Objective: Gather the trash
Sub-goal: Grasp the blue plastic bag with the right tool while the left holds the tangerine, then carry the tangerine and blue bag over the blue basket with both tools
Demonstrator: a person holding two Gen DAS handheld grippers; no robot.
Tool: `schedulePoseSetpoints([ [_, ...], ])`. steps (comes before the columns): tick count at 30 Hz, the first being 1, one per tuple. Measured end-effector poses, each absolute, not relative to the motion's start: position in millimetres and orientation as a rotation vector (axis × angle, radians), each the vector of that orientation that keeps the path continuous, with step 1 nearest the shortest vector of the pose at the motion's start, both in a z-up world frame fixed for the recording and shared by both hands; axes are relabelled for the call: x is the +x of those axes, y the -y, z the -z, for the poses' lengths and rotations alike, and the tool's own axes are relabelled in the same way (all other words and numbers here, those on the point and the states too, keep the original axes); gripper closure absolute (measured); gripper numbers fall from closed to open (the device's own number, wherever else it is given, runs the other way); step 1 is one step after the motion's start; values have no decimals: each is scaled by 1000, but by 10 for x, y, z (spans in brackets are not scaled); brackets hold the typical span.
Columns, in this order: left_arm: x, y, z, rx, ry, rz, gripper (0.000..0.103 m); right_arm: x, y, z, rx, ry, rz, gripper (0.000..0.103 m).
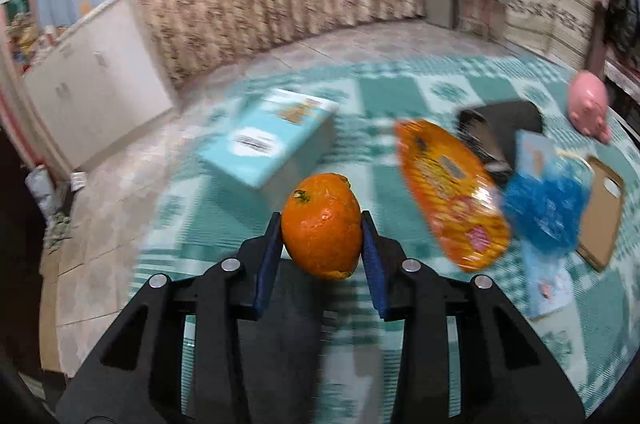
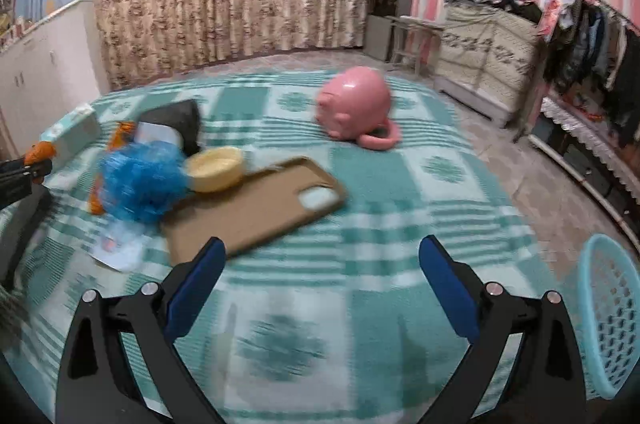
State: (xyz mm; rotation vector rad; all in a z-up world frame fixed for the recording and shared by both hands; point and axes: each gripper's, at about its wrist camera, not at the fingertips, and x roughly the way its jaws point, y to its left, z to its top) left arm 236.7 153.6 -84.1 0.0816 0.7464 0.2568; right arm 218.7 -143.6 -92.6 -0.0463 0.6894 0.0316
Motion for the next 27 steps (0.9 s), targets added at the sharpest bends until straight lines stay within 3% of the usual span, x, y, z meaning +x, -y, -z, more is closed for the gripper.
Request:
schedulePoseSetpoints([
  [14, 2522, -1988, 741, -11, -694, -315, 66, 2582, 292, 966, -83, -737, -141, 11],
  [16, 2525, -1979, 746, -13, -691, -311, 66, 2634, 227, 998, -102, -757, -154, 36],
  [17, 2527, -1981, 748, -16, -692, -309, 66, 2641, 211, 1022, -101, -775, -171, 59],
  [19, 2530, -1973, 765, -18, -697, -305, 66, 2646, 232, 1046, -65, -794, -210, 71],
  [23, 2518, -1899, 766, -4, -698, -289, 66, 2523, 333, 1002, -49, -763, -237, 84],
  [27, 2504, -1739, 749, 29, -692, -261, 66, 2309, 703, 847, 48, -718, -232, 86],
])
